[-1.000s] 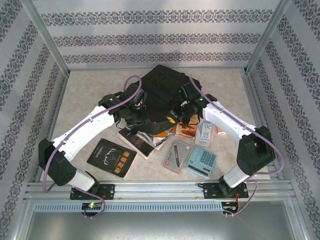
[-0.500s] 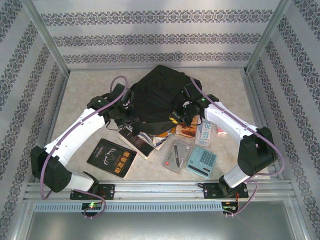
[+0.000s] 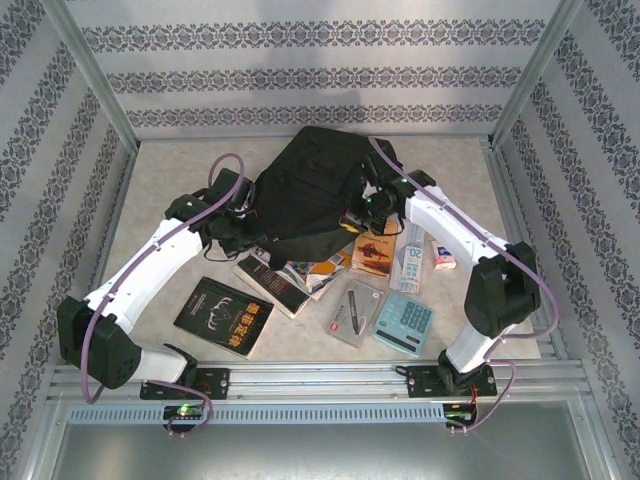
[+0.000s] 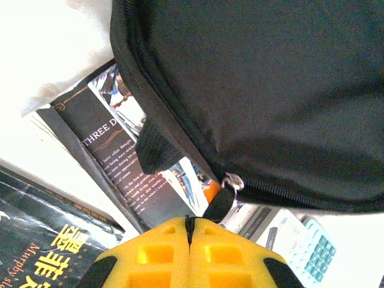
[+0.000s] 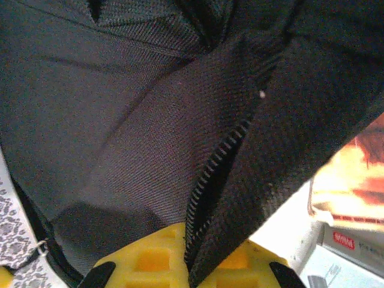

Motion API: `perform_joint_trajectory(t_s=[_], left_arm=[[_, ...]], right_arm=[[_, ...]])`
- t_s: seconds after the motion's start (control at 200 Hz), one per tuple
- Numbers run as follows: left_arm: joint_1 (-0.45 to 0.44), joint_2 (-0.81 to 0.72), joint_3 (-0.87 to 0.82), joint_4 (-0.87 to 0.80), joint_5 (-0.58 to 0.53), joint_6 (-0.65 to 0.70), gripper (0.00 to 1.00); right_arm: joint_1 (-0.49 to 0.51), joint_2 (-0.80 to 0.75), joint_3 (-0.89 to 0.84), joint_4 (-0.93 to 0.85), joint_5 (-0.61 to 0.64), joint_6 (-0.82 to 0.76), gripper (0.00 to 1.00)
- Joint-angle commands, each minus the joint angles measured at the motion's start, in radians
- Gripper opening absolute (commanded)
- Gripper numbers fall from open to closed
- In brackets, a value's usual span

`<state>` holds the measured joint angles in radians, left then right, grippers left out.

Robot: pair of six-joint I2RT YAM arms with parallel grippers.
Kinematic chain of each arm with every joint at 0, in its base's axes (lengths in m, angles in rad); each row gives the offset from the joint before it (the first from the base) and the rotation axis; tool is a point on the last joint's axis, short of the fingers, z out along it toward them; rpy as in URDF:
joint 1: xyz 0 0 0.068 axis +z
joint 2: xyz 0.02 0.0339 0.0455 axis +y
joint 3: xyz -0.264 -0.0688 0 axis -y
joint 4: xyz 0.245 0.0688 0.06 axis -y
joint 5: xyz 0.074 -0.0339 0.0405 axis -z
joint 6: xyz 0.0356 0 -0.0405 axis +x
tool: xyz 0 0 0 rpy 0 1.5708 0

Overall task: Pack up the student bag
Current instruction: Unzip the student bag at the top-center of the table.

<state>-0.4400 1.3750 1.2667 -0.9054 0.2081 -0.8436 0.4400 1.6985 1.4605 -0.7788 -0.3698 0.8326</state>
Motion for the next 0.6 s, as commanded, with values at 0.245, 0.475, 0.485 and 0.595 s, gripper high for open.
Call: perform_joint_trajectory(t_s=[0.245, 0.475, 0.485, 0.595], left_arm=[[-0.150, 0.057, 0.117, 0.006, 0.063, 0.018, 0.00], [-0.160, 0.148, 0.225, 0.069, 0.071, -0.029, 0.00], [-0.161, 0.151, 0.230, 0.071, 0.072, -0.030, 0.00], [-0.164, 0.172, 0.276, 0.071, 0.084, -0.034, 0.00]], right_arm=[[-0.047, 0.143, 0.251, -0.173, 0.143, -0.124, 0.47], [-0.046, 0.007, 0.198, -0.262, 0.184, 0.032, 0.55], [-0.045, -0.001, 0.191, -0.261, 0.179, 0.043, 0.55], [-0.039, -0.091, 0.095, -0.219, 0.090, 0.173, 0.54]])
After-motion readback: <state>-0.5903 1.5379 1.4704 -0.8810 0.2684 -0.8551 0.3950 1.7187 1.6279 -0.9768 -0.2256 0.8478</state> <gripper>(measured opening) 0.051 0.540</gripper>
